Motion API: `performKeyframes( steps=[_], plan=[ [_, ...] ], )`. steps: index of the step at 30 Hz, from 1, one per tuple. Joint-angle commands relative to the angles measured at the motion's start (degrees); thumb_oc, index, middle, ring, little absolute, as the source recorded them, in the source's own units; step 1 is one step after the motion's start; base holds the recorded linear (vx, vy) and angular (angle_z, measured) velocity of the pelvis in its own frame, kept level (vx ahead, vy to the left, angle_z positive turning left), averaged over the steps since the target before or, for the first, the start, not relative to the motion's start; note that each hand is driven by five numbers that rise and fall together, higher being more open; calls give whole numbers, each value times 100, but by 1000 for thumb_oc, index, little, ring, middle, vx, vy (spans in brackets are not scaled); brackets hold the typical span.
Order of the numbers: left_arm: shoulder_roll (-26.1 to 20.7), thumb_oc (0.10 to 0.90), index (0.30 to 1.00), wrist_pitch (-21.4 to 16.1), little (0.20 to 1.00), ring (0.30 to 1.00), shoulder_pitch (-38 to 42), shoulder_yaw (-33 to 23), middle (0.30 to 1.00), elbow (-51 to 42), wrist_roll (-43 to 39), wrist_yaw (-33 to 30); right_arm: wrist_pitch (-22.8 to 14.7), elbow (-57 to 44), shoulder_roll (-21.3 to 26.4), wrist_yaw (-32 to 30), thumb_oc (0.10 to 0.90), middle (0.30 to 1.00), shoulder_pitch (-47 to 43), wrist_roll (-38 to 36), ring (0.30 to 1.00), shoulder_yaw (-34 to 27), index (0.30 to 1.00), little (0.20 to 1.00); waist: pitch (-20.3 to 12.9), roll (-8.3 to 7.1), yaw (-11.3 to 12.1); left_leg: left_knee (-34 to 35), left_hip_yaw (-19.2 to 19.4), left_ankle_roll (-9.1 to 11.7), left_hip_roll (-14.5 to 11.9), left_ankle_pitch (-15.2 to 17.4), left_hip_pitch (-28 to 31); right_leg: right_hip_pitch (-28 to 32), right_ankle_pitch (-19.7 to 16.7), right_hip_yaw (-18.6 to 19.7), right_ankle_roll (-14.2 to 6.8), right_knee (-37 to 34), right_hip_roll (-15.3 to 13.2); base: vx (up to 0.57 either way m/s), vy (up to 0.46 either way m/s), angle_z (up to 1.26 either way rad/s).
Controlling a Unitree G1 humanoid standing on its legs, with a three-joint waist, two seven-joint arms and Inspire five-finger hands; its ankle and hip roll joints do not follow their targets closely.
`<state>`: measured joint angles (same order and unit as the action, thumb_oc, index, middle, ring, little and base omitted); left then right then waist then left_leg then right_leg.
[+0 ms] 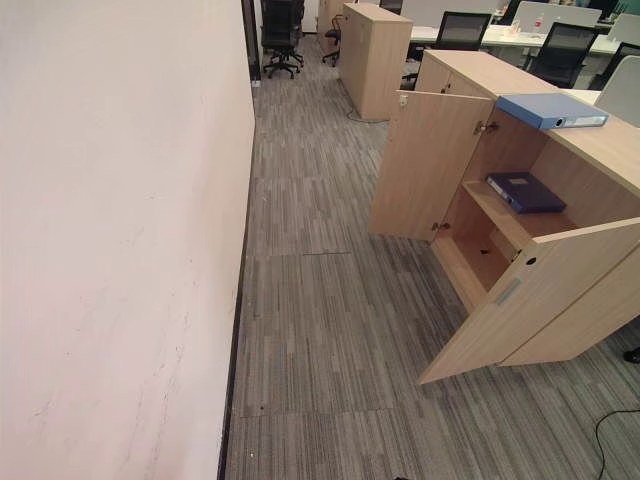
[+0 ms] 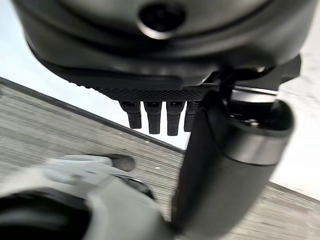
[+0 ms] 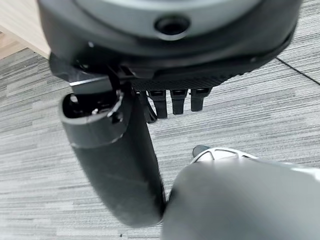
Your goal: Put the empty folder in the office cabinet
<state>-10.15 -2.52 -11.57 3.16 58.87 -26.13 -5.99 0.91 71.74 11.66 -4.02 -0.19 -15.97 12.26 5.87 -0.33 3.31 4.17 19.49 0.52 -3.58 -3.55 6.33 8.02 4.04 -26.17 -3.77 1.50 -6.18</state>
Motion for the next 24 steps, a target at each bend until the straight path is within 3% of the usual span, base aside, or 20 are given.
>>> performKeyframes(
  steps=[1,15,24],
  plan=[
    [140,800,900,-232,900,900,329,246,900,-170,243,-68,-56,110,-309,13,800,900,-375,0,900,234,900,900,24,-86,48,83,-40,218,234,560,362,-163,-755,-404,-235,-570,-163,0,0,0],
    [207,800,900,22,900,900,375,235,900,265,-84,319,52,42,-203,175,800,900,-392,211,900,363,900,900,-5,-18,-44,83,-35,240,203,552,367,-109,-708,-381,-181,-600,-95,2,0,0],
    [164,800,900,103,900,900,488,438,900,841,649,266,133,277,-117,210,800,900,-383,228,900,280,900,900,61,16,-7,54,-138,266,103,557,450,-103,-464,-369,-75,-317,-55,59,-56,3]
  ],
)
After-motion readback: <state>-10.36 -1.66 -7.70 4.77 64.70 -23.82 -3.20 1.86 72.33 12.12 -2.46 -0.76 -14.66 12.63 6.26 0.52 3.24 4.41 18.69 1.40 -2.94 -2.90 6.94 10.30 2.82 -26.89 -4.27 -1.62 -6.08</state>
